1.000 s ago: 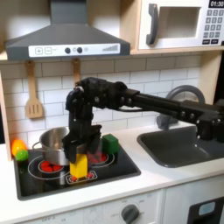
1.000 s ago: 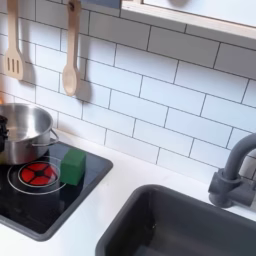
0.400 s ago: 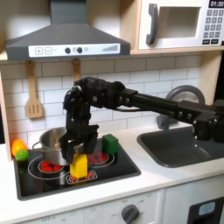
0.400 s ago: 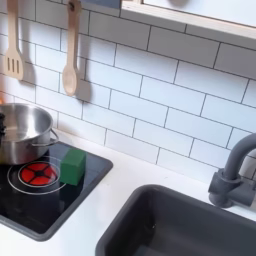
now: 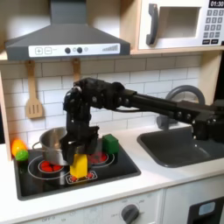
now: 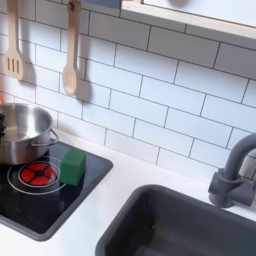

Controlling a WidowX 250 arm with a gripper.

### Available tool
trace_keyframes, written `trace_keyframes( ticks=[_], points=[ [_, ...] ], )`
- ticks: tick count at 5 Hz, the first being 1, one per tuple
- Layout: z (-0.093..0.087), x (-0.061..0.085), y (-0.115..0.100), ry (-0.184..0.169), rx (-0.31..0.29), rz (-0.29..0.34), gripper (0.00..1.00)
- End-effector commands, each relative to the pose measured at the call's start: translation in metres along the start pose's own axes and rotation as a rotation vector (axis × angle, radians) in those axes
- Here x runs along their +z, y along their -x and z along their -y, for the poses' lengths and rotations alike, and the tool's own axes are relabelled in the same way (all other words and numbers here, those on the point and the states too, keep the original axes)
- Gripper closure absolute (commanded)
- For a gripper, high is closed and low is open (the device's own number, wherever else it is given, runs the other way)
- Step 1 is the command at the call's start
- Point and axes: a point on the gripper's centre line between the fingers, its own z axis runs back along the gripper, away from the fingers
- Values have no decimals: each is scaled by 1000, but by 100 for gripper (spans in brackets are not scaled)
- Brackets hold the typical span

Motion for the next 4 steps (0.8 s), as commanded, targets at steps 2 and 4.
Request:
trace_keyframes(
  ticks=[2, 4],
  points=[
    [2, -7, -4, -36, 9, 4, 0],
    [7, -17, -6, -51, 11, -7, 0]
  ],
)
